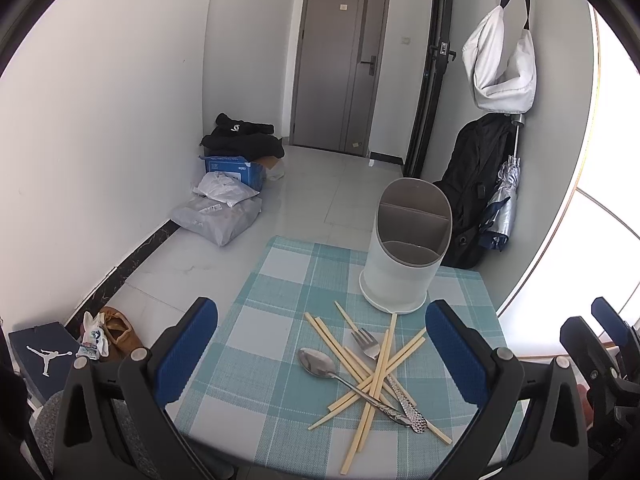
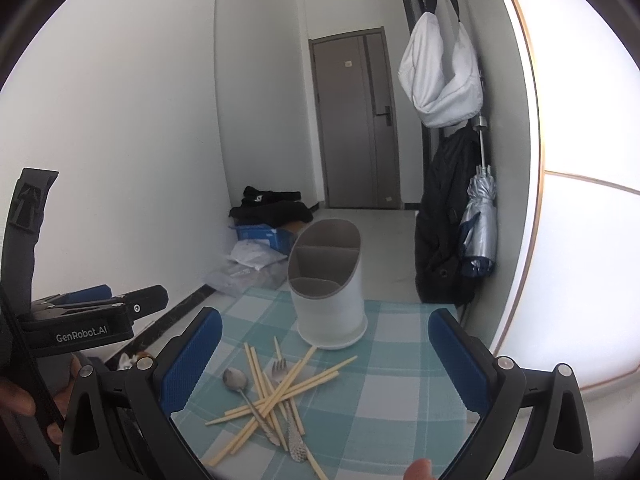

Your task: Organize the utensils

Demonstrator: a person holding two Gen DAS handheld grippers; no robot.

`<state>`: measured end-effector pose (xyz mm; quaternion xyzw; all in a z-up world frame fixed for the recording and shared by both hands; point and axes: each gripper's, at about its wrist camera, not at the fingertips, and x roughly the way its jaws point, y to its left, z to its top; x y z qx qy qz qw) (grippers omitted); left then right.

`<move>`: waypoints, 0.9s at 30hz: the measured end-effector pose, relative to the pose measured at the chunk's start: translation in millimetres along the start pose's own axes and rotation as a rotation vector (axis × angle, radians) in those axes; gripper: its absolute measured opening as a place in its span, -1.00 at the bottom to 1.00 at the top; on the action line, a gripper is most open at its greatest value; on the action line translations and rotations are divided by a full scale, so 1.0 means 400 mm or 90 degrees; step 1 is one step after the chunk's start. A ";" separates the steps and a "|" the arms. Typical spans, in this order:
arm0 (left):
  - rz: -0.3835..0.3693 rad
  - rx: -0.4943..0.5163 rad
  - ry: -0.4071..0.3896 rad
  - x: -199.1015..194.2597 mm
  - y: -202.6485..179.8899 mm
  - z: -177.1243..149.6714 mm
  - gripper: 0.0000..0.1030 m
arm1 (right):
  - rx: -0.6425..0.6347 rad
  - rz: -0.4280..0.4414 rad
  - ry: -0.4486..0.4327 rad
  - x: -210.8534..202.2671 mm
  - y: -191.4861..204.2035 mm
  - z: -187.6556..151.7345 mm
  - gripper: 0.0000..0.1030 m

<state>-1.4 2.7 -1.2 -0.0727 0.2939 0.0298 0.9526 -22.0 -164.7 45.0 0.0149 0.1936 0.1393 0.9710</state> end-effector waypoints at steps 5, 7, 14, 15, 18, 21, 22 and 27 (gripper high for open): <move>0.002 -0.001 -0.002 -0.003 0.000 -0.002 0.98 | 0.009 -0.007 0.006 0.004 -0.006 0.001 1.00; 0.003 -0.001 -0.002 -0.003 0.000 -0.002 0.98 | 0.013 -0.008 0.005 0.003 -0.008 0.000 1.00; 0.000 -0.003 0.000 0.000 0.001 -0.001 0.98 | 0.002 -0.005 -0.006 -0.008 0.002 -0.001 1.00; 0.000 -0.003 0.000 0.000 0.000 -0.001 0.98 | 0.003 -0.002 -0.009 -0.010 0.002 -0.001 1.00; 0.002 -0.004 0.000 0.001 0.001 -0.002 0.98 | 0.004 -0.005 -0.016 -0.012 0.000 0.001 1.00; 0.001 -0.004 -0.001 0.000 0.001 -0.004 0.98 | 0.011 -0.009 -0.018 -0.012 -0.004 0.003 1.00; 0.002 -0.004 -0.001 0.000 0.001 -0.004 0.98 | 0.012 -0.011 -0.019 -0.013 -0.004 0.003 1.00; 0.002 -0.004 -0.001 -0.001 0.001 -0.005 0.98 | 0.012 -0.005 -0.018 -0.016 -0.004 0.003 1.00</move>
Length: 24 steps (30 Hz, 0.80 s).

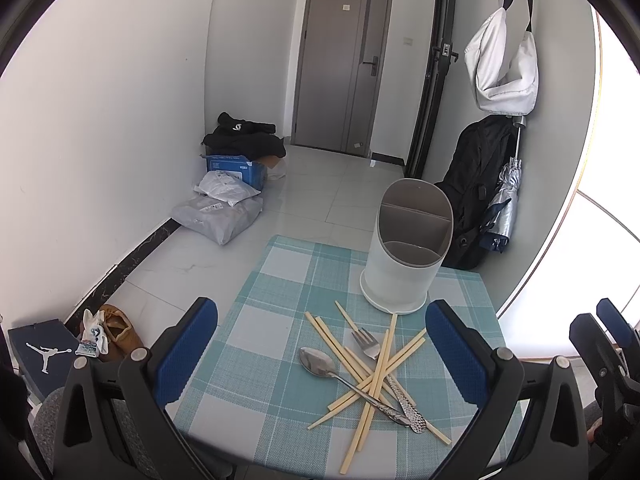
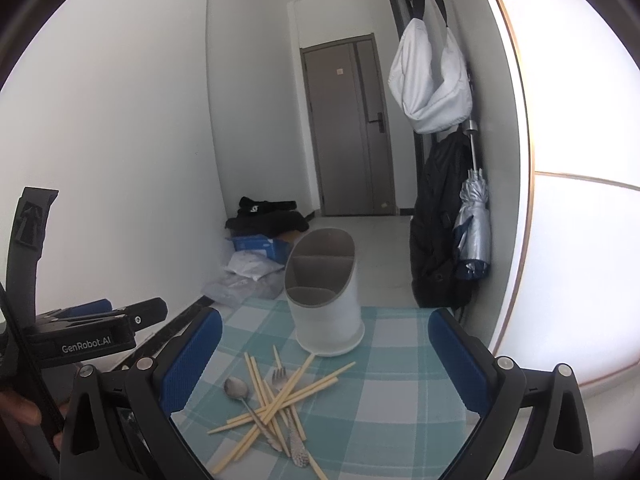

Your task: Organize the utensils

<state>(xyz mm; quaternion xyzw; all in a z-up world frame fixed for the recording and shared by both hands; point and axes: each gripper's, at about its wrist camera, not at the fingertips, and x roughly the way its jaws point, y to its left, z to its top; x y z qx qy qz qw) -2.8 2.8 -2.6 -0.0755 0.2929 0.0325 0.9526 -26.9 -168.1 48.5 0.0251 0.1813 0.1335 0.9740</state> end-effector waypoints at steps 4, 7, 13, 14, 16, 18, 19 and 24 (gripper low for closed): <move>0.000 0.000 -0.001 0.000 0.000 0.000 0.98 | -0.006 0.006 0.007 0.001 0.006 -0.001 1.00; -0.002 -0.002 0.001 -0.001 0.000 0.000 0.98 | -0.012 0.003 0.010 0.000 0.011 0.000 1.00; -0.001 -0.009 0.005 0.001 0.005 0.002 0.98 | -0.011 0.007 0.017 0.004 0.012 -0.001 1.00; -0.002 -0.009 0.007 0.003 0.005 0.003 0.98 | -0.011 0.007 0.019 0.005 0.012 -0.001 1.00; -0.003 -0.011 0.013 0.008 0.008 0.002 0.98 | -0.008 0.007 0.024 0.010 0.011 -0.001 1.00; -0.001 -0.014 0.022 0.016 0.014 0.004 0.98 | 0.000 0.015 0.035 0.019 0.007 -0.002 1.00; 0.001 -0.017 0.027 0.022 0.019 0.004 0.98 | 0.006 0.021 0.043 0.025 0.005 -0.002 1.00; 0.003 -0.059 0.070 0.062 0.064 0.004 0.98 | 0.041 0.058 0.113 0.093 -0.014 0.006 1.00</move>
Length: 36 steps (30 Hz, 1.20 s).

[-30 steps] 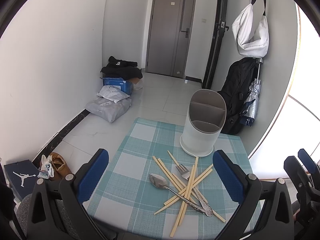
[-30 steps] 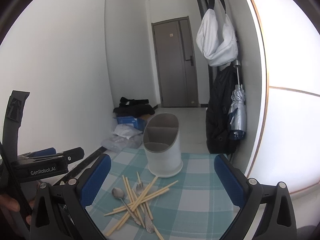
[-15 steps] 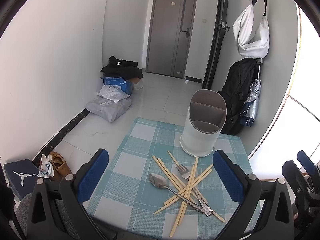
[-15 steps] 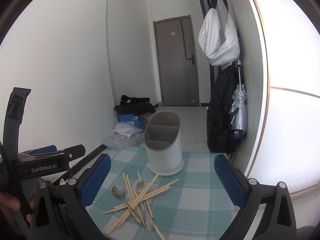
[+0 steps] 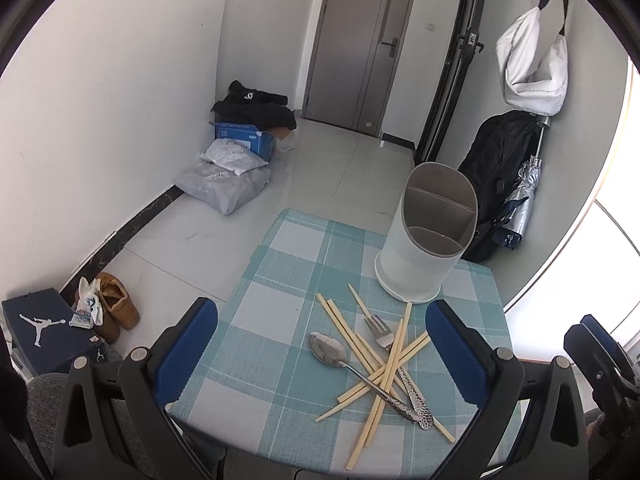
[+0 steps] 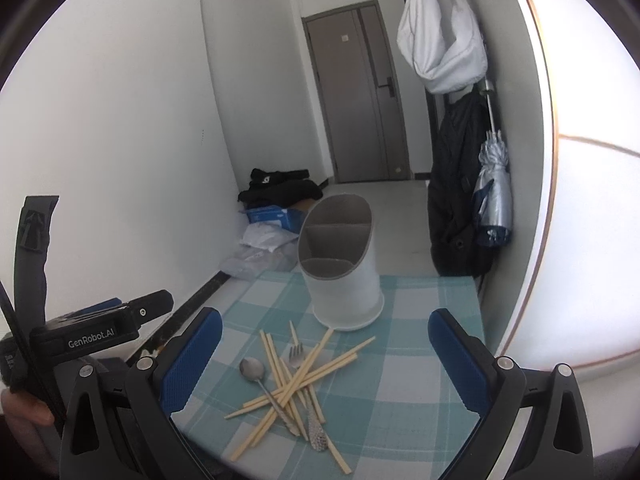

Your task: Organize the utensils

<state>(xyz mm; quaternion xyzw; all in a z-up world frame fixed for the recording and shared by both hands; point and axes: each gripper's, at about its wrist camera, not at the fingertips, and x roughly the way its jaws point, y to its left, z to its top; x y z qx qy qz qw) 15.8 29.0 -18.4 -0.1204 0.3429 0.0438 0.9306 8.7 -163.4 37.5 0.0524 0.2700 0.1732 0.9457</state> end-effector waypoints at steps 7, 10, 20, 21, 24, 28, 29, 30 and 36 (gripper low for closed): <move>-0.001 -0.019 0.053 0.065 0.047 0.013 0.98 | -0.023 -0.016 0.124 0.190 -0.003 0.010 0.88; -0.006 -0.033 0.087 0.092 0.065 0.016 0.98 | -0.010 -0.009 0.185 0.287 -0.009 -0.005 0.63; -0.022 -0.074 0.129 0.137 0.107 0.032 0.98 | 0.052 0.013 0.318 0.517 -0.033 -0.056 0.32; -0.025 -0.077 0.131 0.141 0.109 0.032 0.98 | 0.063 0.015 0.329 0.531 -0.036 -0.061 0.29; -0.029 -0.090 0.148 0.160 0.123 0.035 0.98 | 0.083 0.021 0.343 0.558 -0.040 -0.070 0.16; -0.040 -0.113 0.168 0.184 0.140 0.034 0.98 | 0.093 0.021 0.354 0.573 -0.045 -0.080 0.07; -0.044 -0.117 0.172 0.190 0.143 0.033 0.98 | 0.097 0.021 0.358 0.575 -0.048 -0.083 -0.02; -0.047 -0.117 0.177 0.196 0.144 0.032 0.98 | 0.099 0.021 0.361 0.576 -0.050 -0.087 -0.07; -0.047 -0.124 0.230 0.224 0.143 0.017 0.98 | 0.121 0.032 0.375 0.605 -0.073 -0.095 -0.41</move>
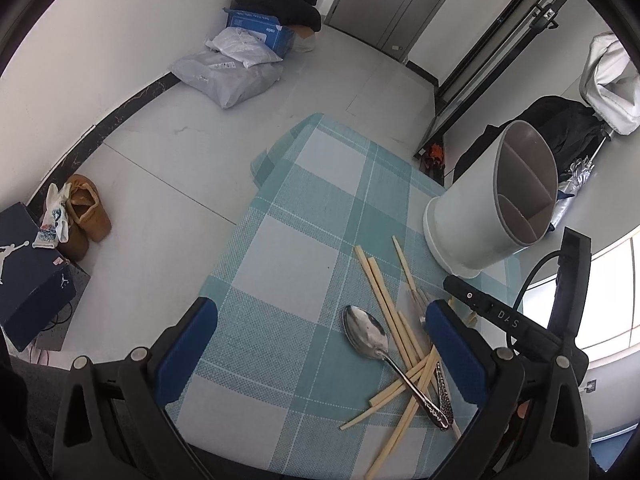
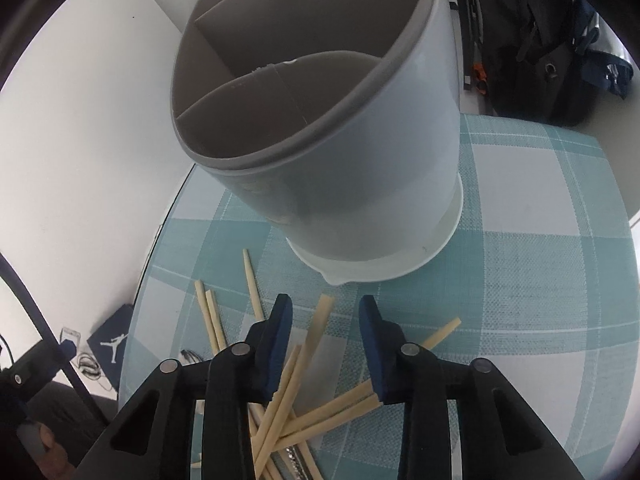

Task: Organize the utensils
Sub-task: 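Grasp a wooden chopstick from the pile with the right tool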

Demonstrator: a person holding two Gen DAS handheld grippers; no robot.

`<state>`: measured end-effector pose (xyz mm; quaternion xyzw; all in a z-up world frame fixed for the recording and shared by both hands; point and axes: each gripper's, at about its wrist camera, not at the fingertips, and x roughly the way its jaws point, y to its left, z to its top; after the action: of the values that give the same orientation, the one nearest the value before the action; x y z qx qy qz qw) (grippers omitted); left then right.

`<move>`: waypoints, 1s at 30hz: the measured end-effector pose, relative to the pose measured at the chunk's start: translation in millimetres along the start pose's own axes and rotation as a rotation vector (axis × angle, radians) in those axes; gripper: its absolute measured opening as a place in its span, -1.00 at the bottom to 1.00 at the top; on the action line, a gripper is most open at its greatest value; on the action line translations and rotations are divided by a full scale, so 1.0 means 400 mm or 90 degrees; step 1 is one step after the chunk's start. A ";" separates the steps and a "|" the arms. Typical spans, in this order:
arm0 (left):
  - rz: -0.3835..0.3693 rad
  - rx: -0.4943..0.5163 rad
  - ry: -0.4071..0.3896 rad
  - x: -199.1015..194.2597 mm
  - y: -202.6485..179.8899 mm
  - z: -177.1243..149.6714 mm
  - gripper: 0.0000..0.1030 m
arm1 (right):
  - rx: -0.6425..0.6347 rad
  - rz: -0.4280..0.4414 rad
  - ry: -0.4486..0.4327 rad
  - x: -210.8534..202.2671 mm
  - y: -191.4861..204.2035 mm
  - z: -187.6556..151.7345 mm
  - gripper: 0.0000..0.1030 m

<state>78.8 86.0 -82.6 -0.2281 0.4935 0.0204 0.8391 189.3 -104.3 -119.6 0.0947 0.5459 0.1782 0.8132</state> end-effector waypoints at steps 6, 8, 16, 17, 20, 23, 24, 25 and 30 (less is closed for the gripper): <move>0.013 0.005 -0.004 -0.004 -0.009 0.000 0.98 | 0.019 0.034 -0.003 -0.016 -0.026 0.000 -0.77; 0.024 0.007 0.003 0.009 -0.008 -0.001 0.98 | 0.031 0.054 -0.016 -0.032 -0.038 -0.003 -0.79; 0.028 -0.011 0.032 0.040 -0.001 -0.020 0.98 | 0.025 0.075 -0.099 -0.117 -0.047 -0.031 -0.84; 0.023 -0.012 0.042 0.044 -0.001 -0.023 0.98 | 0.021 0.073 -0.112 -0.132 -0.047 -0.035 -0.84; 0.008 -0.029 0.084 0.064 0.001 -0.034 0.98 | 0.006 0.065 -0.150 -0.178 -0.050 -0.052 -0.85; 0.012 -0.023 0.103 0.073 -0.012 -0.044 0.97 | -0.002 0.066 -0.178 -0.212 -0.044 -0.072 -0.87; 0.019 -0.012 0.103 0.074 -0.022 -0.047 0.96 | -0.004 0.068 -0.183 -0.221 -0.041 -0.075 -0.87; 0.030 0.003 0.101 0.074 -0.033 -0.050 0.96 | -0.007 0.067 -0.190 -0.232 -0.041 -0.079 -0.87; 0.081 0.078 0.123 0.100 -0.088 -0.064 0.88 | -0.026 0.068 -0.219 -0.282 -0.022 -0.090 -0.87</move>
<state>87.5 36.6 -113.7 -0.1456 0.5856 0.0212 0.7971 119.3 -158.4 -40.2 0.1360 0.3895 0.2130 0.8857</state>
